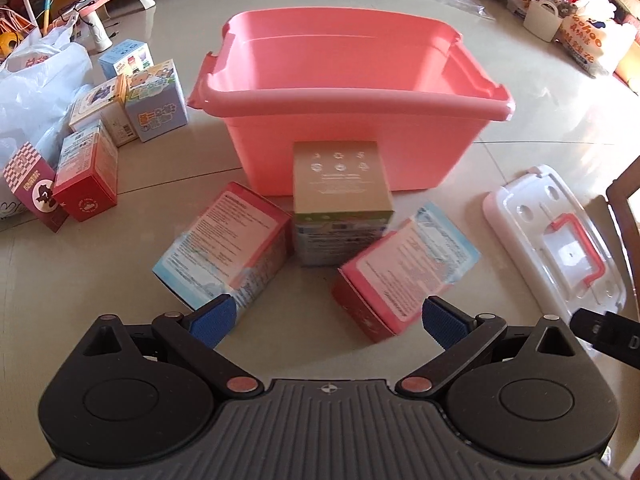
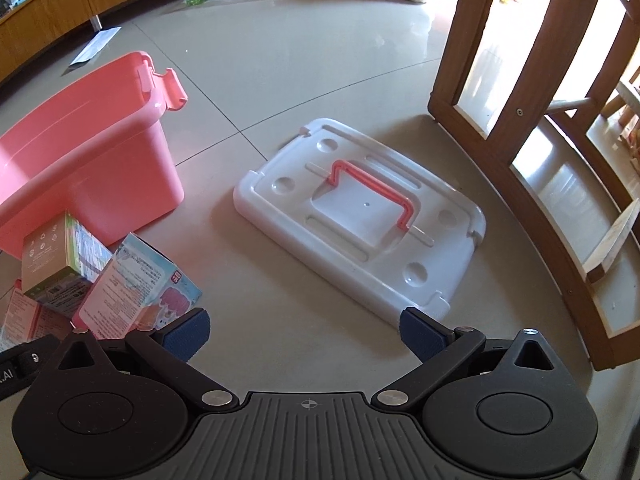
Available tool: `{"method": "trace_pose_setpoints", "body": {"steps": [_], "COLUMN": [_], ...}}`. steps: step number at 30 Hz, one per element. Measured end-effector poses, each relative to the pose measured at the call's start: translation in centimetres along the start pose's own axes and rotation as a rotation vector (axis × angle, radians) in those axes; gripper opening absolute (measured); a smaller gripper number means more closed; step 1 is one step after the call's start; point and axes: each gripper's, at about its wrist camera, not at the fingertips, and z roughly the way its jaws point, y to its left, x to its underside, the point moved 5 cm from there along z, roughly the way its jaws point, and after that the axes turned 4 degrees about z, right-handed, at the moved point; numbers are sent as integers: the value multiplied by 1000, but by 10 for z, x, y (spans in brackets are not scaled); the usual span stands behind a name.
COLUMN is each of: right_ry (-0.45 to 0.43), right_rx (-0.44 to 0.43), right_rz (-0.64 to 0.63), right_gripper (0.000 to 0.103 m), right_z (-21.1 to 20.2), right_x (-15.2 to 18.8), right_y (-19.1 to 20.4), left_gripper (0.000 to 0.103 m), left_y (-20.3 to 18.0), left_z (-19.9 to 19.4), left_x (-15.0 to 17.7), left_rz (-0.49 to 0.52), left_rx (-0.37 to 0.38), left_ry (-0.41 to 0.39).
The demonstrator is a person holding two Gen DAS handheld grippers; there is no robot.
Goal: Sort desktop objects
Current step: 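Move the left tool down to the pink-and-white WARNING box, then close the left gripper on the WARNING box and lift it over the bin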
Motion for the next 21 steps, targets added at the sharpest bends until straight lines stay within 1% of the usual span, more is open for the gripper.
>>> {"method": "trace_pose_setpoints", "body": {"steps": [2,4,5,8,10,12,13,15,16,17,19,21], "right_ry": [11,23,27,39,49,50,50,51,51,52,57,62], "right_rx": [-3,-23,-34,-58,-71,-79,-80,-85,-88,-90,-90,-85], "right_rz": [2,0,-5,-31,-38,-42,-44,-49,-50,-51,-49,-35], "right_gripper": [101,101,101,101,101,101,101,101,101,101,101,101], "right_z": [6,11,14,21,25,29,30,33,34,36,39,42], "right_x": [-1,-2,-1,0,-1,0,0,0,0,1,1,2], "right_y": [6,14,18,27,33,36,38,40,40,41,40,38], "left_gripper": [94,91,88,87,85,84,84,85,84,81,81,79], "left_y": [14,28,32,38,44,49,52,54,54,53,51,49], "left_z": [10,20,25,42,56,68,75,84,89,93,101,104], "left_x": [-7,-15,-18,-30,-35,-36,-37,-38,-37,-36,-32,-29], "left_rz": [11,23,56,174,224,247,257,257,266,283,318,337], "left_rx": [-10,-20,-32,-55,-64,-72,-66,-30,-27,-28,-29,-37], "left_ry": [9,19,23,56,85,109,121,125,139,149,168,165]}}
